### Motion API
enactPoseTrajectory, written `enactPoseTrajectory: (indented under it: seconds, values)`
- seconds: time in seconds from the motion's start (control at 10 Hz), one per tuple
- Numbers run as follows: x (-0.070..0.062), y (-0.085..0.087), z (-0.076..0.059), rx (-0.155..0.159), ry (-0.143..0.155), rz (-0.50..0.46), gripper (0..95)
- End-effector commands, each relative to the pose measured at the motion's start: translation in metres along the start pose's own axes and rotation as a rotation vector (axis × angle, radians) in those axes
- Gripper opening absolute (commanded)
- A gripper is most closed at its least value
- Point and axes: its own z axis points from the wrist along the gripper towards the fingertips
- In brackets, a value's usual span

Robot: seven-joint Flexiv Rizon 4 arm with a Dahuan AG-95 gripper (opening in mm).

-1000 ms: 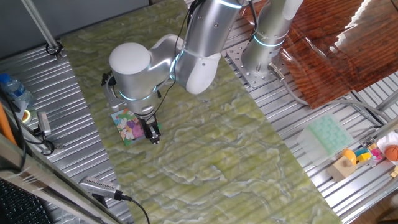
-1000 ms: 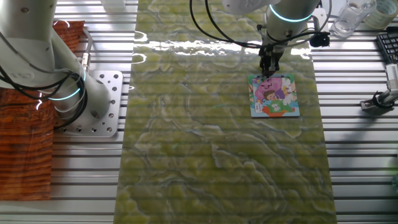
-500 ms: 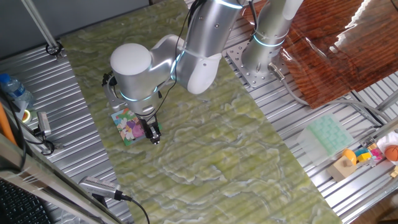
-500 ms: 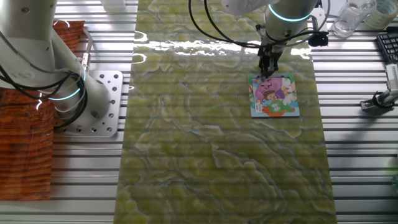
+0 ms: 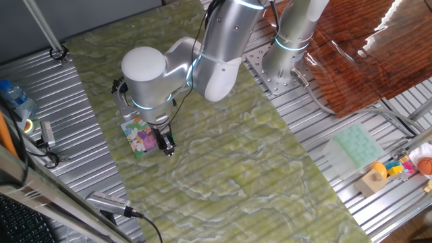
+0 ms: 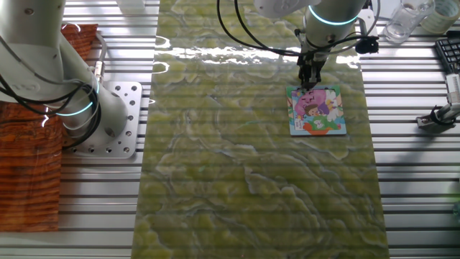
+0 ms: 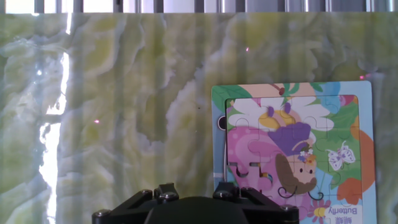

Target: Assemble one piece of a puzzle

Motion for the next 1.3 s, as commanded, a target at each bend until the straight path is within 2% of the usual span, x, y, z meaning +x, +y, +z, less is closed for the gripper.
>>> enactPoseTrajectory:
  seconds: [0.1,0.8,1.3]
  values:
    - [0.0002,-0.0003,0.0004,0.003,0.000,-0.002,38.0]
    - [0.0026,-0.0019,0.0016,0.004,0.014,-0.007,38.0]
    - [0.0014,-0.0015,0.0007,0.006,0.006,-0.007,38.0]
